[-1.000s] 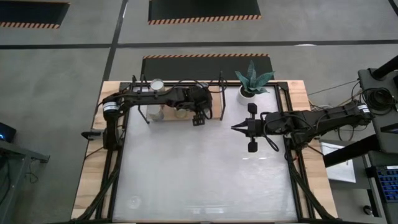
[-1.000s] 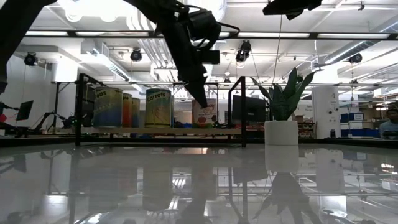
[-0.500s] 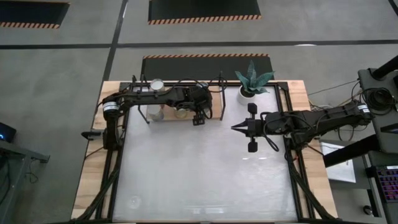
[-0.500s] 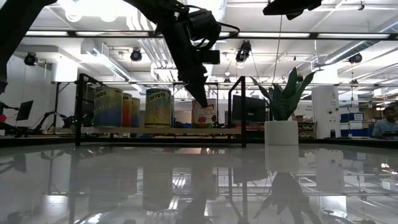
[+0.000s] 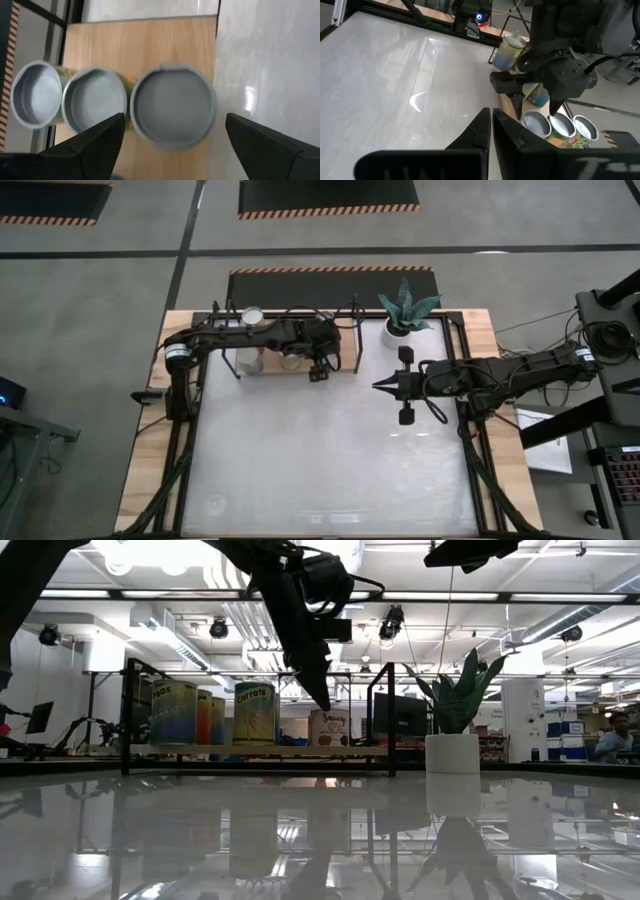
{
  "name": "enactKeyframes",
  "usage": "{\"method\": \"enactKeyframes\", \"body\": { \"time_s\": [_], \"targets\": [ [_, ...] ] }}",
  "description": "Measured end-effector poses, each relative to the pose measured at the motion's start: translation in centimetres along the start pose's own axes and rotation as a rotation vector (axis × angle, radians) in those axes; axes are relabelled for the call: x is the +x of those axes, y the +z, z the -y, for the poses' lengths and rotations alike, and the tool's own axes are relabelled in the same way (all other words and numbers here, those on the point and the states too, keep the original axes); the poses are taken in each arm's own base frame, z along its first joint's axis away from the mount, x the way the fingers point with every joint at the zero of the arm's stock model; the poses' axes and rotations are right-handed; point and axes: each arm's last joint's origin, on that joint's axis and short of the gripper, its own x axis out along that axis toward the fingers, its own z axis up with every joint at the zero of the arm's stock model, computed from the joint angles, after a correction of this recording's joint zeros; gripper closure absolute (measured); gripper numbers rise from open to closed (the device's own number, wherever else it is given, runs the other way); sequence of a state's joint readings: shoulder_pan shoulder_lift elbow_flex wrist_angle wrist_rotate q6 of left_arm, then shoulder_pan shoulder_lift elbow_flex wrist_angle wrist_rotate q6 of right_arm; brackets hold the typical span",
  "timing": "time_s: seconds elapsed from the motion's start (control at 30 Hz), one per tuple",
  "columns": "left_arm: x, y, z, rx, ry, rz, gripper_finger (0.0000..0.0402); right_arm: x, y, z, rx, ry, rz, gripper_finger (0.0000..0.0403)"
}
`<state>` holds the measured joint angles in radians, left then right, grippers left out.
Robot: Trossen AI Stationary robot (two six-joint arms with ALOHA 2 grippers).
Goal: Pick and place cans onto a shelf
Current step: Put the canned meatballs on the shelf
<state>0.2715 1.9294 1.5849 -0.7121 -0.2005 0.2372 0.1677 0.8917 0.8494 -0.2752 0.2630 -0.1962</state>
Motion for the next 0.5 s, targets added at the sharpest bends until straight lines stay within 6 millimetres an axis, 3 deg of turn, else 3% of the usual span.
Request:
{"method": "enactKeyframes", "body": {
  "time_s": [0.33,0.5],
  "targets": [
    [-2.6,2.2,-0.7,-0.039,0.011,0.069,0.0076,0.0,0.0,0.0,0.002,0.000,0.001,0.0394],
    [-2.6,2.2,-1.0,-0.044,0.016,0.079,0.0100,0.0,0.0,0.0,0.002,0.000,0.000,0.0394]
  ]
}}
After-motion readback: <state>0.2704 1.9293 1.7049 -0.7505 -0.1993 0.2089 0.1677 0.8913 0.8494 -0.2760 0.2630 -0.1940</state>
